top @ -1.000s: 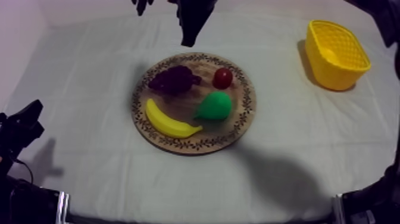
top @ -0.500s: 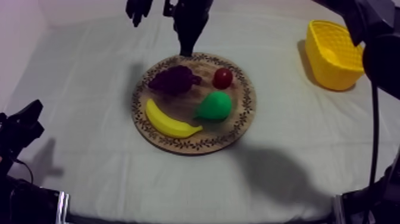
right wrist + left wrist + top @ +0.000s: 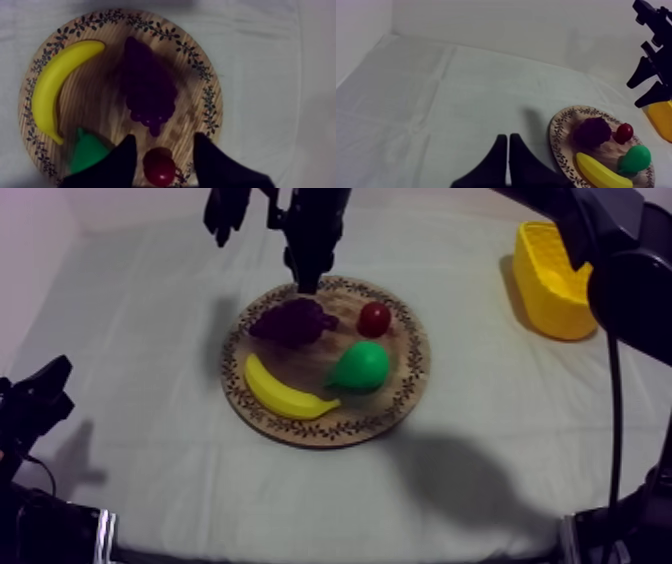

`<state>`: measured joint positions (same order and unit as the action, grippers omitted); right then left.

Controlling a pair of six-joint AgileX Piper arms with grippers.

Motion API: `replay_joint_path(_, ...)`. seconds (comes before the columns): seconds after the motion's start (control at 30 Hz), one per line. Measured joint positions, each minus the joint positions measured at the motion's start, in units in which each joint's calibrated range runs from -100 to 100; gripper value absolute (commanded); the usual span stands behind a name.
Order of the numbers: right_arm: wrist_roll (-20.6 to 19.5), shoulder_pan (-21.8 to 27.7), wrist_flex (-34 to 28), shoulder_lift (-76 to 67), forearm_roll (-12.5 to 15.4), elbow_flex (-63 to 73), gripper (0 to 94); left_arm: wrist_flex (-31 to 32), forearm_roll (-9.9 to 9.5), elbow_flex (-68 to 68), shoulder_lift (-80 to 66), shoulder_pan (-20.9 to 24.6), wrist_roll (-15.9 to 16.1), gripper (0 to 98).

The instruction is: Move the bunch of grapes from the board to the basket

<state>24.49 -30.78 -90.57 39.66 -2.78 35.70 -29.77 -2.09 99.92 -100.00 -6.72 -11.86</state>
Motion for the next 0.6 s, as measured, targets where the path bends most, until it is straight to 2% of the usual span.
replay_joint_path(0.23, 0.83, 0.2, -1.24, 0.46, 0.4, 0.98, 58.2, 0.0, 0.0, 0.0, 0.0, 0.0, 0.0, 0.1)
replay_joint_path(0.6, 3.36, 0.88, -2.07, 5.9, 1.01, 3.21, 61.1, 0.0, 0.0, 0.0, 0.0, 0.0, 0.0, 0.1)
